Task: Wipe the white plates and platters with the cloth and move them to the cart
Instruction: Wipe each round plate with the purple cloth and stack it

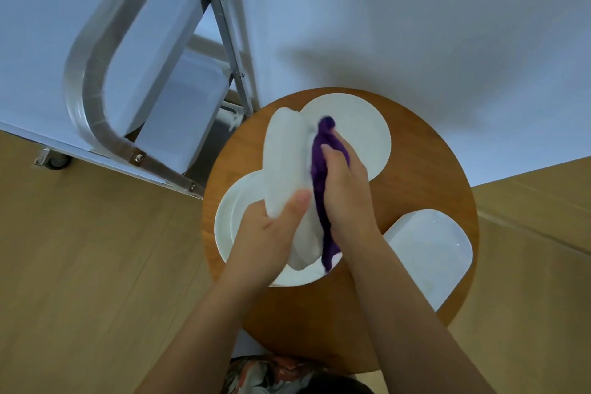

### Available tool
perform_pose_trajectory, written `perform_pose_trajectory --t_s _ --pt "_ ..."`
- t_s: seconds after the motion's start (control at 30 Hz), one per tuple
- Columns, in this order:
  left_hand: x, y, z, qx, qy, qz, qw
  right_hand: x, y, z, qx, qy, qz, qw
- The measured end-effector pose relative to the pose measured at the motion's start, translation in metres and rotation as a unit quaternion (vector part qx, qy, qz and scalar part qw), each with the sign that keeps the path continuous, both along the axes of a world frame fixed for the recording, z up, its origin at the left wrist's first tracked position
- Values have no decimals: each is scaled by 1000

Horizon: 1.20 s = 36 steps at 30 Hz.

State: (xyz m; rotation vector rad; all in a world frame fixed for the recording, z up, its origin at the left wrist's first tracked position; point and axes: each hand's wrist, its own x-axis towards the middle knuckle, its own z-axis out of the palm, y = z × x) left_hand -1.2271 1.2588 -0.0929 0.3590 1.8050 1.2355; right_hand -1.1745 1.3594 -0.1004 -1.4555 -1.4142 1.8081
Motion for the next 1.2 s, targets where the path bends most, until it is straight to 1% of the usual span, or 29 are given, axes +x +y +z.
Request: perform_pose_trajectory --t_s 0.1,0.17,0.2,0.23,0.27,0.3,0.33,0.37,0.4,0.47,0.53,0.6,0.63,0.7,0.73,0.83,0.9,0.93,1.0,1.07,1.1,1.13,1.2 --pt "-7 2 -3 25 -20 53 998 0 -9 7 58 54 81 994" --pt "-9 3 -9 48 -2 86 995 1 -21 11 117 40 144 982" --pt "-8 3 -10 58 -10 113 992 0 -29 14 171 17 161 972" --pt "-8 1 -10 61 -31 136 988 -1 -38 17 243 -7 164 956" --pt "-8 0 -12 67 -50 148 985 -2 -47 18 324 -34 160 932" --pt "-7 -1 -9 67 -51 155 984 -3 -56 16 389 -55 146 908" --pt "-7 -1 -6 76 -49 171 981 -3 -64 13 423 -67 130 894" --pt "-9 -3 -9 89 -41 172 980 -3 -70 10 428 -67 115 894" --pt "-12 -3 -6 93 -55 187 976 -1 -75 7 417 -57 101 901" --pt "-15 2 -4 98 -157 207 961 4 -78 -1 403 -44 73 911" --pt "-16 7 -3 107 -236 241 935 10 -77 -8 383 -34 31 922" --pt "-15 8 -5 131 -246 269 922 16 -72 -14 299 -12 -12 954" --pt "-16 8 -6 142 -241 270 921 20 -67 -17 245 -1 -28 969" --pt "-21 4 -7 164 -246 226 928 28 -51 -24 150 15 -52 987" --pt "-23 1 -7 169 -253 199 932 33 -41 -28 118 17 -58 991" --pt "-34 -11 -12 177 -273 121 938 43 -6 -37 85 -1 -32 996" --pt "-40 -18 -16 193 -280 73 938 46 12 -40 51 -1 -47 998" --pt "-42 -21 -19 198 -287 57 936 48 21 -41 13 1 -68 998" --pt "-46 -27 -26 201 -308 37 929 53 34 -36 -110 27 -92 989" --pt "-53 -31 -31 190 -320 20 928 62 42 -30 -231 87 -66 967" --pt "-57 -31 -33 180 -319 12 930 67 43 -28 -258 114 -46 958" --pt "-60 -29 -34 165 -314 11 935 71 44 -26 -266 133 -32 954" --pt "-64 -20 -33 122 -280 34 952 75 45 -20 -247 160 -27 955"
